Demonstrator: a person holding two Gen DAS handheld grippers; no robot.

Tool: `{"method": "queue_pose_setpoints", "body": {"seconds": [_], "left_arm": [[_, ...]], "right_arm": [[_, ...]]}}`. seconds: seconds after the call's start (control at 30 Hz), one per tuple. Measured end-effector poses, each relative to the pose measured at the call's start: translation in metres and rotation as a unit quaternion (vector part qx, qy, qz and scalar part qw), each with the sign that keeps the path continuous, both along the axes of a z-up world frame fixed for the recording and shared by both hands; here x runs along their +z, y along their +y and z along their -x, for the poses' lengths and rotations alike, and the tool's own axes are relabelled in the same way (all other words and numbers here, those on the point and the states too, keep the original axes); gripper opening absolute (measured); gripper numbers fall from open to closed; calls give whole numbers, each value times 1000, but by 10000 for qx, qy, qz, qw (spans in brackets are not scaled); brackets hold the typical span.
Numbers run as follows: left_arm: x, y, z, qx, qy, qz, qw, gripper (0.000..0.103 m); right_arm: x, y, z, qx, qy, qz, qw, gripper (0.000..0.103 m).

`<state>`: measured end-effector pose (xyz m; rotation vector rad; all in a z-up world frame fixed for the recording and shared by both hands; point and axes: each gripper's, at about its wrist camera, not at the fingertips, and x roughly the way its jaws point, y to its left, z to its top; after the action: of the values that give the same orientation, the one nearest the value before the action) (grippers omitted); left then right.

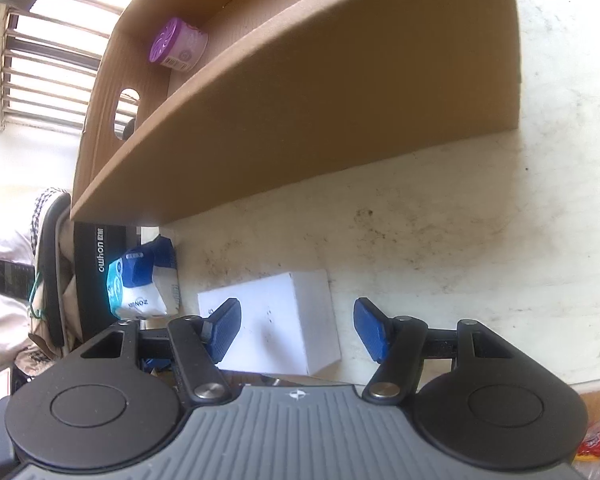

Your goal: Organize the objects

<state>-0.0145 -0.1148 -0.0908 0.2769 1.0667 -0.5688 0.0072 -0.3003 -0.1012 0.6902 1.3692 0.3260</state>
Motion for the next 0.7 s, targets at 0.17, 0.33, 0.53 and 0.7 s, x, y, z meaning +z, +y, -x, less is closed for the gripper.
{"method": "queue_pose_setpoints", "body": {"seconds": [0.17, 0.33, 0.53, 0.7], "left_arm": [[-6, -4, -3, -28, -112, -268, 9996, 76], [-10, -6, -5, 35, -109, -358, 9993, 73], [-8, -7, -2, 164, -30, -259, 9995, 71], [-7, -11, 3, 152, 32, -221, 9996, 70]], "right_arm": [[-3, 8, 6, 11, -129, 40, 9999, 63], [-6, 9, 4, -9, -184, -26, 9998, 57], [-6, 14, 5, 48, -249, -38, 9997, 49], [-3, 10, 9, 46, -256, 58, 9996, 49]]}}
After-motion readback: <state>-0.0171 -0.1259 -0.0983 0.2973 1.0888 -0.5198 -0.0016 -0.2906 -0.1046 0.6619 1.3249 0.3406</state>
